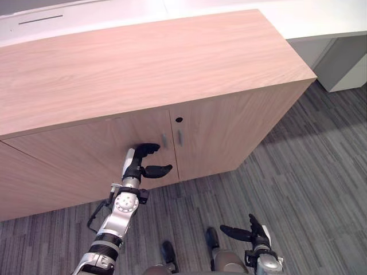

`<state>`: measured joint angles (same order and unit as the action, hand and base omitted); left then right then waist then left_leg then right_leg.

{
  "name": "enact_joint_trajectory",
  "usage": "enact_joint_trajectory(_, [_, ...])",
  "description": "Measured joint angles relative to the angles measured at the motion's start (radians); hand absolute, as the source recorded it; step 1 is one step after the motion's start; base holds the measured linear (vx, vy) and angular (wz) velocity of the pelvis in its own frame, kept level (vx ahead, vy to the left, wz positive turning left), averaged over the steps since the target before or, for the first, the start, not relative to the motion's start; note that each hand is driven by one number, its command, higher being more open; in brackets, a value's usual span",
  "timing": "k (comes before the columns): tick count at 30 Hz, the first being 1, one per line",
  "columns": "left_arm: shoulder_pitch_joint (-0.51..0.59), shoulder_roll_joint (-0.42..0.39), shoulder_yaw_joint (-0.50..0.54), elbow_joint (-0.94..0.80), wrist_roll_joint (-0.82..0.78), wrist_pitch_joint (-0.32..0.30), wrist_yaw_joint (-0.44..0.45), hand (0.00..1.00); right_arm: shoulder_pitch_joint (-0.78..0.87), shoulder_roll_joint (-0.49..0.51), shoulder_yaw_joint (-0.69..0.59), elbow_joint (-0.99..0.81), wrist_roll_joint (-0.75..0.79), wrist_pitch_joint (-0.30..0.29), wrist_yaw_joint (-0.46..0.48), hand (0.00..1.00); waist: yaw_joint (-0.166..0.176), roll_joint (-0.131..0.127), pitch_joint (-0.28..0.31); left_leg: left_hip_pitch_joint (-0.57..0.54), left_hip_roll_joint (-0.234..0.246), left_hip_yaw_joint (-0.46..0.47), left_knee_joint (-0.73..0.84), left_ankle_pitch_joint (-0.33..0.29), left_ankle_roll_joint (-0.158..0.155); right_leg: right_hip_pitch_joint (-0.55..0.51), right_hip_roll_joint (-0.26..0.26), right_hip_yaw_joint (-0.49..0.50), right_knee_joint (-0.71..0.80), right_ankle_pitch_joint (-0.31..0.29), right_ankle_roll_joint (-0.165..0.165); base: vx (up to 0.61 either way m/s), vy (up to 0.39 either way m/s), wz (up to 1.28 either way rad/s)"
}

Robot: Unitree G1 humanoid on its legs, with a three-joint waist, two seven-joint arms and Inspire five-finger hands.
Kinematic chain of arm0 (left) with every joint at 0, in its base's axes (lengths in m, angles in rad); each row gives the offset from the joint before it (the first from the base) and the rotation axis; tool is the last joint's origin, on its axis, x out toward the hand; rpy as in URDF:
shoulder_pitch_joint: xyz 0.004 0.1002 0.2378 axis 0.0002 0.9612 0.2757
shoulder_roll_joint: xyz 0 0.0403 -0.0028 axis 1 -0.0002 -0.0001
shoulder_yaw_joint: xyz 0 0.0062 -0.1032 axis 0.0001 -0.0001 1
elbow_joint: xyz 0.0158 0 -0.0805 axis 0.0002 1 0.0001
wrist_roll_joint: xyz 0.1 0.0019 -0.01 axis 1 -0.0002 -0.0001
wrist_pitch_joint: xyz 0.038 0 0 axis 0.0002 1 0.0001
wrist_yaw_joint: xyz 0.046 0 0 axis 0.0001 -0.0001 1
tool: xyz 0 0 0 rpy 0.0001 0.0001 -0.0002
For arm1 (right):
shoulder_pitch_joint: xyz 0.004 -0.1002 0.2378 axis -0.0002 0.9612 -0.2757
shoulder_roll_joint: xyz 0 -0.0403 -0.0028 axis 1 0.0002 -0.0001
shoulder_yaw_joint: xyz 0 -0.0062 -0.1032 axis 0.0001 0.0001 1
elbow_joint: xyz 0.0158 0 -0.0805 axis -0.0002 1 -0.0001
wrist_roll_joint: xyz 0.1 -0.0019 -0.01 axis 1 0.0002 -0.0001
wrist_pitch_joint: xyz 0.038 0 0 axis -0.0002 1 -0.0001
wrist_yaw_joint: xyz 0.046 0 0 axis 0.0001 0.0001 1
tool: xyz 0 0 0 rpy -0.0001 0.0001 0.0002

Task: Walk over to the cabinet, pick up the folder, carry it to the office cabinet, place the folder inside the office cabinet, then close the office cabinet door

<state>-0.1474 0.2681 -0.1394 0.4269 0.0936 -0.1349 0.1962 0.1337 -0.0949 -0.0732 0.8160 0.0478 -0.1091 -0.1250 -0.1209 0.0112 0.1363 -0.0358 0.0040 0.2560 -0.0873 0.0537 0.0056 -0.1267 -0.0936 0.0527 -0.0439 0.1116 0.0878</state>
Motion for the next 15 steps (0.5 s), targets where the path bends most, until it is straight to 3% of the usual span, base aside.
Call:
enact_joint_trajectory(4, [0.137,-0.043,0.004,-0.077,-0.062,-0.016,-0.013,1.00,0.002,0.000,-0.005,0.000,0.000,0.007,0.008,1.00,0.001,0.001,-0.001,0.003,0.000,0.002,0.000,0.001,-0.003,0.004,0.001,-0.001,-0.007,0.000,-0.007,-0.06,-0.022,-0.02])
enact_joint_trajectory(10, [0.369,-0.093,0.035,-0.062,-0.155,-0.021,-0.101,1.00,0.001,-0.002,-0.066,0.001,0.000,0.020,0.005,1.00,0.033,0.002,-0.001,0.012,0.008,-0.002,0.000,0.001,-0.005,0.020,0.007,-0.007,-0.017,0.000,-0.007,0.01,-0.019,0.01])
enact_joint_trajectory(15, [0.453,-0.107,0.131,0.044,-0.153,-0.015,-0.137,1.00,-0.006,-0.020,-0.079,-0.005,0.000,0.019,0.004,1.00,0.062,0.003,-0.007,0.031,0.009,-0.004,0.000,-0.001,-0.004,0.046,0.008,-0.011,-0.029,-0.001,-0.007,0.01,-0.003,0.00])
